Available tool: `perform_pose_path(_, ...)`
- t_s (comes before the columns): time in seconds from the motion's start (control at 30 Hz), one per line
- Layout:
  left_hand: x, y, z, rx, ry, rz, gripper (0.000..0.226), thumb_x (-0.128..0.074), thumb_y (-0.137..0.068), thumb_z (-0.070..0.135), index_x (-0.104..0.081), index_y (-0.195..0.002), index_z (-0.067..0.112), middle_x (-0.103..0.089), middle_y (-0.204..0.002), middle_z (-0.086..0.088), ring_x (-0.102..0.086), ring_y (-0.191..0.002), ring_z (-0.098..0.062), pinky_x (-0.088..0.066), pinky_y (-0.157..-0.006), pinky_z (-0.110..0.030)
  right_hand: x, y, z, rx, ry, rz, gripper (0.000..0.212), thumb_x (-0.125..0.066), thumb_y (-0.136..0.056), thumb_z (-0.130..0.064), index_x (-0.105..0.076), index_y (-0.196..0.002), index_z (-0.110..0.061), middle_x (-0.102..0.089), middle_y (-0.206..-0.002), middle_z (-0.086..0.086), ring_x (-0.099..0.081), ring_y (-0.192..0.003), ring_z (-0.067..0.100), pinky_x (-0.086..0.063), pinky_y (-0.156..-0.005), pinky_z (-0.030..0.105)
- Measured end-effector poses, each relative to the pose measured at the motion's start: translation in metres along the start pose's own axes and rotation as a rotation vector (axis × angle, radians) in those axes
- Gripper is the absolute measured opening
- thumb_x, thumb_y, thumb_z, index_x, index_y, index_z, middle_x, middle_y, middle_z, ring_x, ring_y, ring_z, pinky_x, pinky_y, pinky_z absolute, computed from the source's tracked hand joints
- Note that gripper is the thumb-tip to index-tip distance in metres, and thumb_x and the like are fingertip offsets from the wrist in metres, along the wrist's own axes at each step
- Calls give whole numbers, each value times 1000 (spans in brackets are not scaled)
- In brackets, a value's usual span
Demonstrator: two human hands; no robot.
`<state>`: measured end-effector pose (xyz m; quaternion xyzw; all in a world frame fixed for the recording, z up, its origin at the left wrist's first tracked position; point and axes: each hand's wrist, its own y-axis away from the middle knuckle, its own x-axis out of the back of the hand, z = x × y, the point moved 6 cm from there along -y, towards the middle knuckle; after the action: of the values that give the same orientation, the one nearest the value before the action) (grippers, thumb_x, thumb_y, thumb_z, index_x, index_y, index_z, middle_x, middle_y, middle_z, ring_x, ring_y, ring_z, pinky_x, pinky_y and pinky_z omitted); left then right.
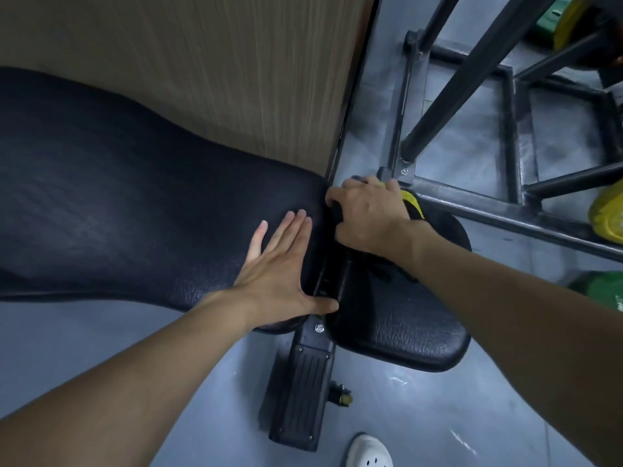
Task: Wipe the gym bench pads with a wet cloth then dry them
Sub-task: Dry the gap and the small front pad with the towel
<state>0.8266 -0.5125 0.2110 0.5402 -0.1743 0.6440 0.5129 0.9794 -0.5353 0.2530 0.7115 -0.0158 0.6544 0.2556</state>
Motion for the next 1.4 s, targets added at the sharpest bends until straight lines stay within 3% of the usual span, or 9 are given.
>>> perform_pose_path(0.1,7,-1,-2,9,237,30,86,-34,-83,44,2,-158,21,11,-165,12,21,-142,9,20,-117,-31,-5,14,-11,38,52,71,38,-57,-78,-31,-55,-116,-31,-57,-116,-4,-46,-114,27,-32,-92,46)
perform_pose_path(0.23,11,-1,-4,31,493,86,67,-32,-92,15,-18,-157,24,-8,-164,15,6,-143,14,14,-119,-28,-16,58,-33,124,47,149,38,-58,-76,-30,-58,-114,-27,-59,-114,-3,-45,-119,31,-32,-93,46)
perform_pose_path(0.47,11,-2,1,57,496,86,50,-15,-106,26,-43,-147,26,-16,-163,13,-1,-146,8,12,-120,-31,-49,119,-61,217,-71,320,40,-62,-61,-20,-69,-100,-22,-62,-91,-2,-55,-110,39,-40,-85,50)
perform_pose_path(0.73,-4,16,20,118,526,35,54,-12,-102,41,-50,-140,38,-10,-164,16,7,-145,10,16,-119,-34,-75,196,-33,422,-121,382,44,-52,-81,-28,-58,-124,-28,-59,-129,-4,-46,-131,32,-39,-93,49)
perform_pose_path(0.8,-9,17,32,137,480,12,53,-12,-102,43,-48,-140,43,-7,-164,16,12,-146,6,20,-117,-37,-79,193,-15,359,-104,344,53,-51,-78,-31,-50,-131,-32,-54,-137,-4,-43,-135,31,-39,-95,49)
perform_pose_path(0.93,-15,15,44,180,439,-22,52,-12,-102,45,-46,-141,47,-6,-164,19,15,-146,4,23,-115,-41,-53,138,37,-152,-272,351,63,-53,-76,-35,-39,-137,-39,-44,-142,-8,-35,-137,27,-33,-105,53)
perform_pose_path(1.0,-15,15,43,200,448,-32,51,-15,-101,46,-47,-140,48,-7,-163,20,14,-146,5,23,-116,-40,-50,123,53,-245,-304,374,62,-57,-78,-33,-38,-137,-39,-43,-142,-8,-35,-136,28,-31,-106,54)
perform_pose_path(1.33,-2,20,56,259,412,-109,51,-14,-103,45,-41,-146,44,-5,-164,19,11,-148,1,18,-118,-40,-73,169,-1,-23,-253,338,68,-64,-76,-30,-39,-140,-35,-44,-144,-4,-36,-137,32,-35,-103,56)
perform_pose_path(1.4,-1,21,58,252,390,-128,52,-13,-104,44,-39,-148,40,-5,-164,18,10,-149,0,16,-119,-40,-68,156,9,-82,-262,315,67,-62,-79,-32,-36,-141,-36,-40,-147,-5,-33,-139,31,-32,-106,56)
